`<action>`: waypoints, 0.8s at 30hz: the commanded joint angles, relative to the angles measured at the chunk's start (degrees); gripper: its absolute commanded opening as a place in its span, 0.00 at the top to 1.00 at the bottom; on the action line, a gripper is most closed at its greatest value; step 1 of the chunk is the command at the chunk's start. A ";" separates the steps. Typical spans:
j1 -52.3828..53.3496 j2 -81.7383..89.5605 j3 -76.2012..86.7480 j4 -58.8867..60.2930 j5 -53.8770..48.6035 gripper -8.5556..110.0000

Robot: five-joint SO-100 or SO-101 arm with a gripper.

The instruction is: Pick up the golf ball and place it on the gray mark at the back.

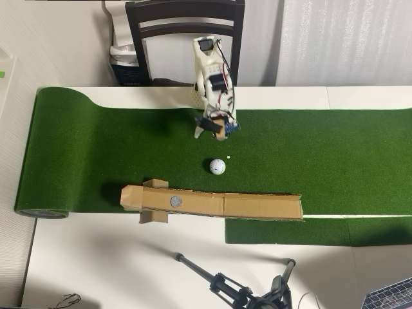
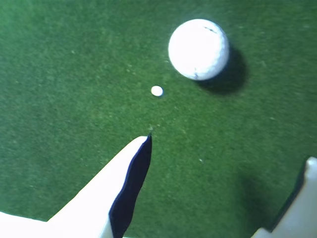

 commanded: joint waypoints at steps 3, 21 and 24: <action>-3.52 -5.54 -7.82 -0.18 3.96 0.52; -0.88 -16.61 -8.00 -11.60 8.17 0.52; -0.88 -17.49 -10.81 -11.43 8.17 0.53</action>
